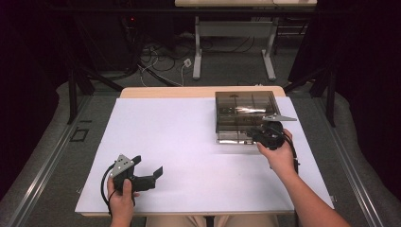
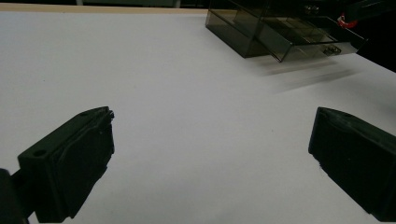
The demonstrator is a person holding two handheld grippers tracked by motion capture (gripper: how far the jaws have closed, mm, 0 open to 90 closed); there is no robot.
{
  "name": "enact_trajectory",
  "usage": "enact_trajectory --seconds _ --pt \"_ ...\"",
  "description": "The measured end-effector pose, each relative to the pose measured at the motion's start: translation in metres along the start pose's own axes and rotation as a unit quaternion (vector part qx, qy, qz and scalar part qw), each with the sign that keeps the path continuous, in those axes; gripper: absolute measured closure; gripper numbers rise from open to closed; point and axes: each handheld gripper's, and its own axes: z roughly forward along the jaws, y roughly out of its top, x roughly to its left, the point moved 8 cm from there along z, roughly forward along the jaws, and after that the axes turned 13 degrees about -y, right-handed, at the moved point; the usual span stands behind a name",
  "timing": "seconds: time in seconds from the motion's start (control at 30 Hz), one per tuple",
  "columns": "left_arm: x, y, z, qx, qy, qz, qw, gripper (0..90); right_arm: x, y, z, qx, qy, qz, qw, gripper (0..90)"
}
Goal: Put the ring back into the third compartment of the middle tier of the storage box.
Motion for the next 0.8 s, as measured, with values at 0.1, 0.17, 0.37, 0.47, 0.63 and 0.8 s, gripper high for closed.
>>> enact_trajectory --seconds 0.1,0.17,0.37,0.47,0.63,0.8 --pt "0.000 0.000 0.000 0.001 0.000 -0.001 1.0000 0.4 -0.004 0.000 0.000 0.001 -0.006 0.002 1.0000 76.0" --pt "0.000 0.000 0.000 0.000 0.000 -0.001 1.0000 0.4 -0.008 -0.001 -0.001 0.003 -0.010 0.003 0.9999 75.9" --pt "0.000 0.000 0.000 0.001 0.000 -0.001 1.0000 0.4 -0.021 -0.001 -0.001 -0.003 -0.022 0.008 0.9997 76.0" --pt "0.000 0.000 0.000 0.000 0.000 -0.001 1.0000 0.4 -0.024 -0.002 -0.002 0.000 -0.024 0.012 0.9996 76.0" --pt "0.001 0.000 0.001 0.001 0.000 -0.001 1.0000 0.4 -0.033 -0.003 -0.004 -0.001 -0.030 0.017 0.9994 75.9" --pt "0.001 -0.001 0.001 -0.001 -0.001 -0.003 1.0000 0.4 -0.039 -0.006 -0.005 0.002 -0.036 0.022 0.9991 75.9"
